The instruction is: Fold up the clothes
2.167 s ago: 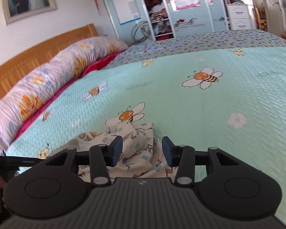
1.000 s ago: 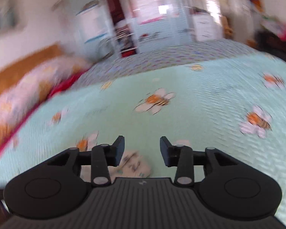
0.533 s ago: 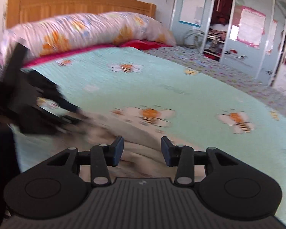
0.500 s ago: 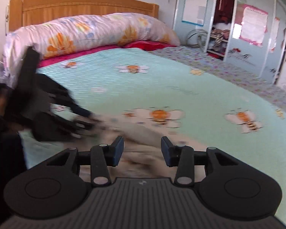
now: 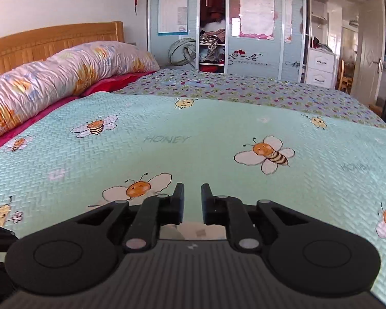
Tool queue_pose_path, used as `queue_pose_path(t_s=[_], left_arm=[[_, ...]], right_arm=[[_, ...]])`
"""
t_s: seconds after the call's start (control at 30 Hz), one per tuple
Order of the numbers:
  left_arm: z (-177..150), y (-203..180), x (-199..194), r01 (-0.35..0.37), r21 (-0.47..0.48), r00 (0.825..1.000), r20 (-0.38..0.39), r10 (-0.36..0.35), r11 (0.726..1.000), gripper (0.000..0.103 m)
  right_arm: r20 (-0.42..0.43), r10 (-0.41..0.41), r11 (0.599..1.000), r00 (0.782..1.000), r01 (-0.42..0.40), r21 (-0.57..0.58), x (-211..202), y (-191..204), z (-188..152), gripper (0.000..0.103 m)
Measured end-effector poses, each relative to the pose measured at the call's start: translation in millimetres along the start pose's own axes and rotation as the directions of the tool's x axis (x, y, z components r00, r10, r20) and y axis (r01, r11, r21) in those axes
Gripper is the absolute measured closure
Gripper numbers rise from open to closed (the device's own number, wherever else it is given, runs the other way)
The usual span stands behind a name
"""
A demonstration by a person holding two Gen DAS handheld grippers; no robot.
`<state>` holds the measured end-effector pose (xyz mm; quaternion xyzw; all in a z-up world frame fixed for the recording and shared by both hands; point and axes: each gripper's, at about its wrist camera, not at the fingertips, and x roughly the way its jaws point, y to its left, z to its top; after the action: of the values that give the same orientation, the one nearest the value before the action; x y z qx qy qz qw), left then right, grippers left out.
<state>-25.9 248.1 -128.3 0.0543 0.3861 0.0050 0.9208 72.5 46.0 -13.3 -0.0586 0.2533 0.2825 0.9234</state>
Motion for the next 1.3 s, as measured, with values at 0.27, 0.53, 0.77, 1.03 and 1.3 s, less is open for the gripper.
queue_pose_path(t_s=[0.27, 0.53, 0.77, 1.03, 1.3], left_arm=[[-2, -3, 4, 0.008, -0.016, 1.000, -0.010, -0.008, 1.000, 0.094], [-8, 5, 5, 0.022, -0.042, 1.000, -0.002, -0.022, 0.999, 0.093], [-10, 6, 5, 0.024, -0.047, 1.000, 0.010, -0.024, 0.999, 0.093], [12, -3, -45, 0.086, -0.005, 0.979, 0.184, -0.083, 0.996, 0.093], [55, -19, 1, 0.103, 0.063, 0.979, 0.169, -0.112, 0.993, 0.093]], right_arm=[[-0.011, -0.006, 0.983, 1.000, 0.004, -0.183, 21, 84, -52, 0.073], [0.042, -0.236, 0.943, 0.971, 0.239, -0.232, 61, 71, -38, 0.097], [0.106, -0.292, 0.951, 0.950, 0.301, -0.072, 2, -2, -5, 0.087], [0.075, -0.186, 0.973, 0.980, 0.195, -0.127, 2, 11, -29, 0.087], [0.103, -0.159, 0.929, 0.982, 0.184, -0.321, 11, 37, -17, 0.066]])
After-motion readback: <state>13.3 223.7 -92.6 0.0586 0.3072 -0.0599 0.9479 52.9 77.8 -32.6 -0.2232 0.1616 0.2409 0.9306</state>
